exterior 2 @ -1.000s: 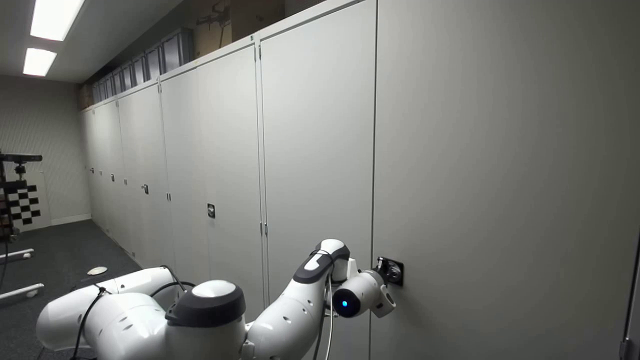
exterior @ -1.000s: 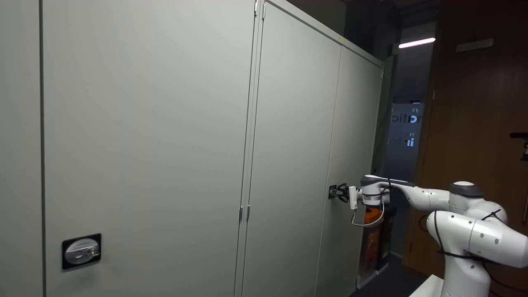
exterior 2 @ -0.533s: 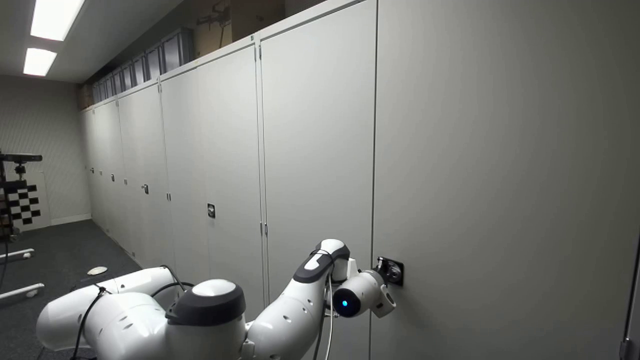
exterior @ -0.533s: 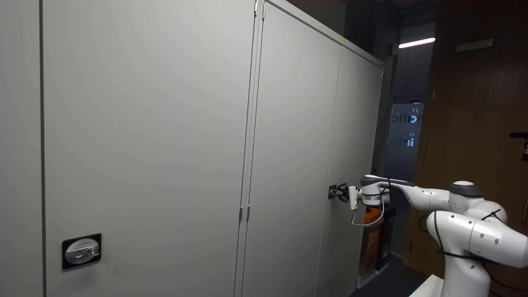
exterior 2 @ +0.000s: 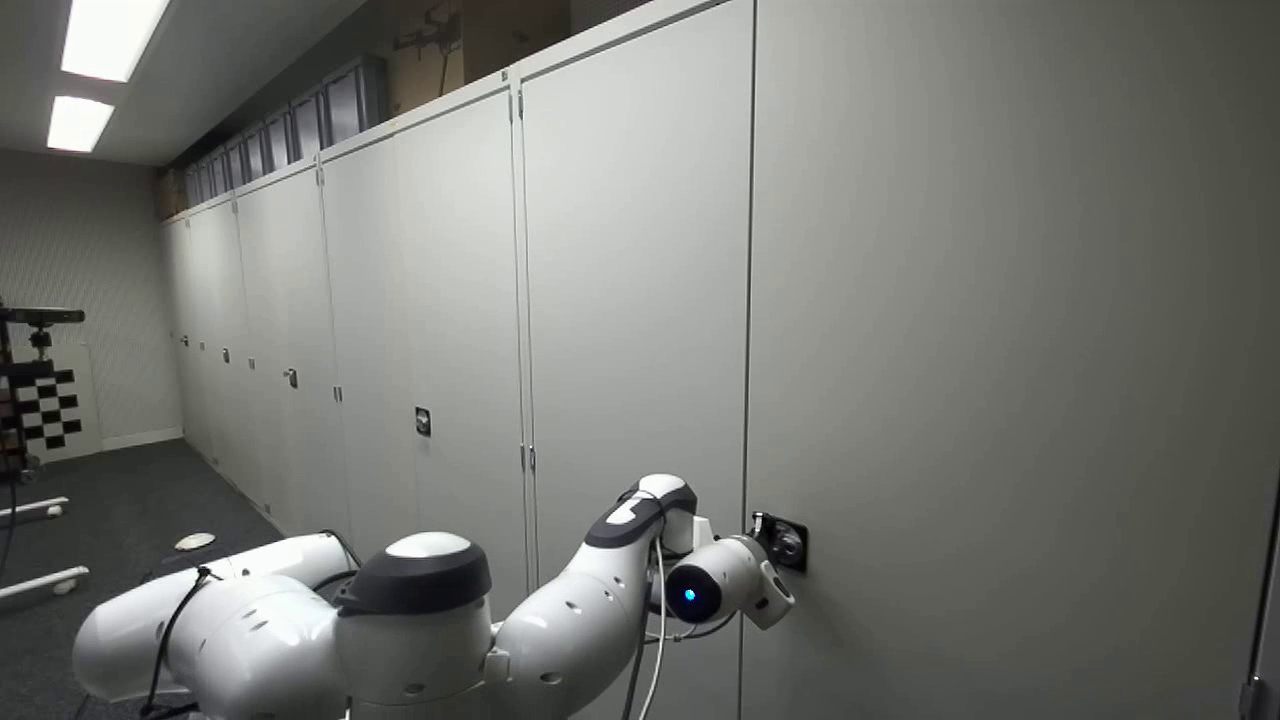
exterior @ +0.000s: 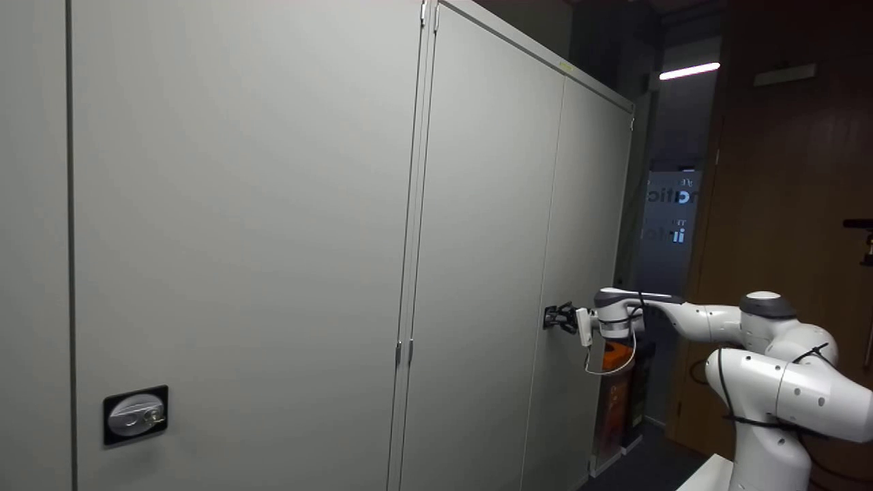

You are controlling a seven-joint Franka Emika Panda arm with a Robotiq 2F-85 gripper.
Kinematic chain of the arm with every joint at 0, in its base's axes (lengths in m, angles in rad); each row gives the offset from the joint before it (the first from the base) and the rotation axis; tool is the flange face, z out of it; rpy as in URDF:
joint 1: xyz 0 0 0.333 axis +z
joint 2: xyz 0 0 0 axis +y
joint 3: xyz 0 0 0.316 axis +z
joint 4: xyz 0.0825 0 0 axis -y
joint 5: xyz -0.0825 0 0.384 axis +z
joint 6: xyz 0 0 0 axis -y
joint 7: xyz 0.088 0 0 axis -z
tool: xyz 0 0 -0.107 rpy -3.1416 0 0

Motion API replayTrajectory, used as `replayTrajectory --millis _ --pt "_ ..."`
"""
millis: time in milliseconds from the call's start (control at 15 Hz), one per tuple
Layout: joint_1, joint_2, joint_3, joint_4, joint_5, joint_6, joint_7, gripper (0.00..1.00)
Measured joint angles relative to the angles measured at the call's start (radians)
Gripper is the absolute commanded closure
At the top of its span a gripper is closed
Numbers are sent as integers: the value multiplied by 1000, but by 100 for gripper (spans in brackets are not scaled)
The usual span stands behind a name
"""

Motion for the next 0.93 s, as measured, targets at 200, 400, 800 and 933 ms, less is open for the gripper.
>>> replayTrajectory --millis 200,400,800,933 --pt "9 38 -16 0 -1 1 -15 92" --pt "18 76 -33 0 -4 2 -25 92" --pt "39 142 -65 0 -9 5 -50 92" --pt "45 164 -76 0 -13 6 -56 92"
